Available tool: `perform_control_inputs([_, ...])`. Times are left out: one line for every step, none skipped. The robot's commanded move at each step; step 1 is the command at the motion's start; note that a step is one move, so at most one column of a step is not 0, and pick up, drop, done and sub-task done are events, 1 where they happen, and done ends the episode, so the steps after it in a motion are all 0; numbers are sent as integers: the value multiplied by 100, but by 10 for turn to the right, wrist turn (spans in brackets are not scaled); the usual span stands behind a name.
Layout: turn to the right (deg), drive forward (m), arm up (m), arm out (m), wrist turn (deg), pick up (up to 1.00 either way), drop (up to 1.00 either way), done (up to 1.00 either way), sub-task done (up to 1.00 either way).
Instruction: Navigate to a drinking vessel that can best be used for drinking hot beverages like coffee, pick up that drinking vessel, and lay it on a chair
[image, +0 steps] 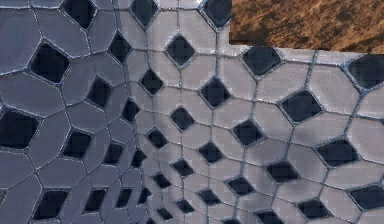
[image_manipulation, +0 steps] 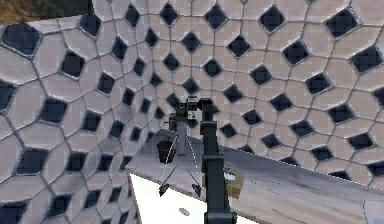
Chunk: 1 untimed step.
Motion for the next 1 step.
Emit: perform_control_inputs([0,0,0,0,450,0,0,0,0])
